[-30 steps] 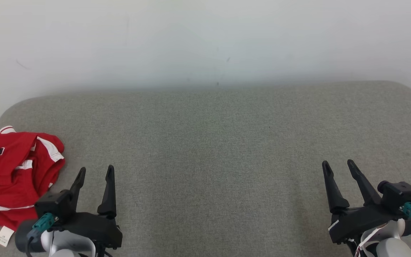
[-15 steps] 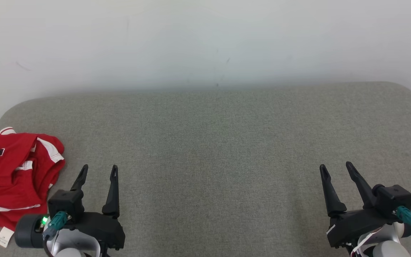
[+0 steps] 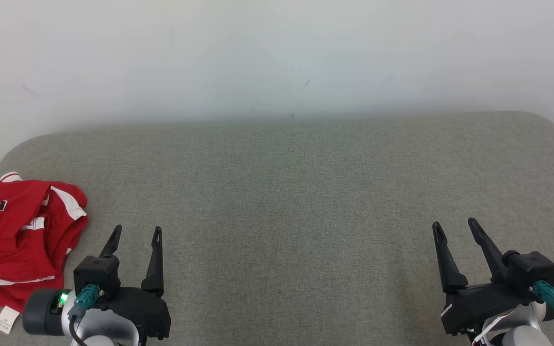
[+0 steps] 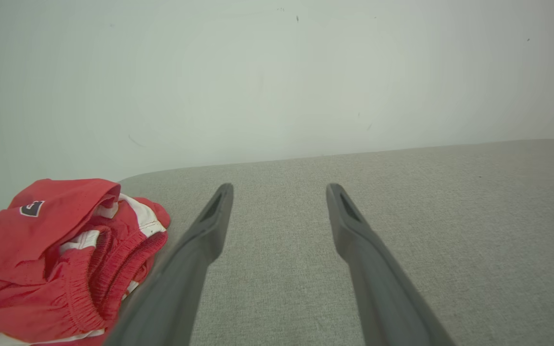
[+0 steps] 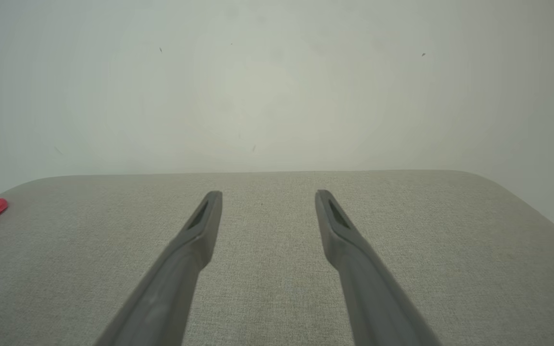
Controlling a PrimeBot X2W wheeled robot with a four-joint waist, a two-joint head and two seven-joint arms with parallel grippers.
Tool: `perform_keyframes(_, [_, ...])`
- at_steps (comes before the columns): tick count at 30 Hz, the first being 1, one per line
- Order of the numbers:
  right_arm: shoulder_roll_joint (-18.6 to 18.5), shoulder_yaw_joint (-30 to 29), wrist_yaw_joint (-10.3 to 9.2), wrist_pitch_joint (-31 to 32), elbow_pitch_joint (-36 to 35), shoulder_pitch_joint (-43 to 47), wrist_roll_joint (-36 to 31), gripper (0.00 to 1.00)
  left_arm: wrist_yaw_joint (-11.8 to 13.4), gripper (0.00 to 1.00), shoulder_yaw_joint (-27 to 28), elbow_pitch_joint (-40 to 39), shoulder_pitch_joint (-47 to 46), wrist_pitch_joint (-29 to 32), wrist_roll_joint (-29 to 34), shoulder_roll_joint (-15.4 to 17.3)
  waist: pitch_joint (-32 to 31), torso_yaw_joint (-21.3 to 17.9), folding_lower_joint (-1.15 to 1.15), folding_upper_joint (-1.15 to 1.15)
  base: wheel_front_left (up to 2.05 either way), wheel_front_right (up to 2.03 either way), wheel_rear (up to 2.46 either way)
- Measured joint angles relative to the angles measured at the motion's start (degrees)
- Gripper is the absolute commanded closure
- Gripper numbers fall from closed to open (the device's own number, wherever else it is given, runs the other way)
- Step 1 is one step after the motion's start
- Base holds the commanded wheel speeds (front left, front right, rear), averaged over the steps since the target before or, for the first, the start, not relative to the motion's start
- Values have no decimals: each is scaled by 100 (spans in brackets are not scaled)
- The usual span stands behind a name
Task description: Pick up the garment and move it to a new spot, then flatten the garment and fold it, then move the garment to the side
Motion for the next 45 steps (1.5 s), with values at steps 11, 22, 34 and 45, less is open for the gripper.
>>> perform_keyframes(11, [18, 27, 0, 1, 3, 56, -96, 0, 47, 0, -32, 1, 5, 52, 99, 4, 4, -6, 0, 0, 0, 0, 0])
perform_keyframes(22, [32, 31, 0, 29, -16, 75, -3, 0, 67, 0, -38, 60, 5, 76, -11, 2, 19, 86, 0, 0, 0, 0, 0])
perform_keyframes(34, [36, 254, 0, 53, -154, 94, 77, 0, 182, 0, 1, 65, 1, 47, -123, -25, 48, 575, 0, 0, 0, 0, 0])
perform_keyframes(45, [44, 389, 0, 62, -261, 94, 165, 0, 305, 0, 96, 31, 82, -22, -296, 0, 75, 1389, 0, 0, 0, 0, 0])
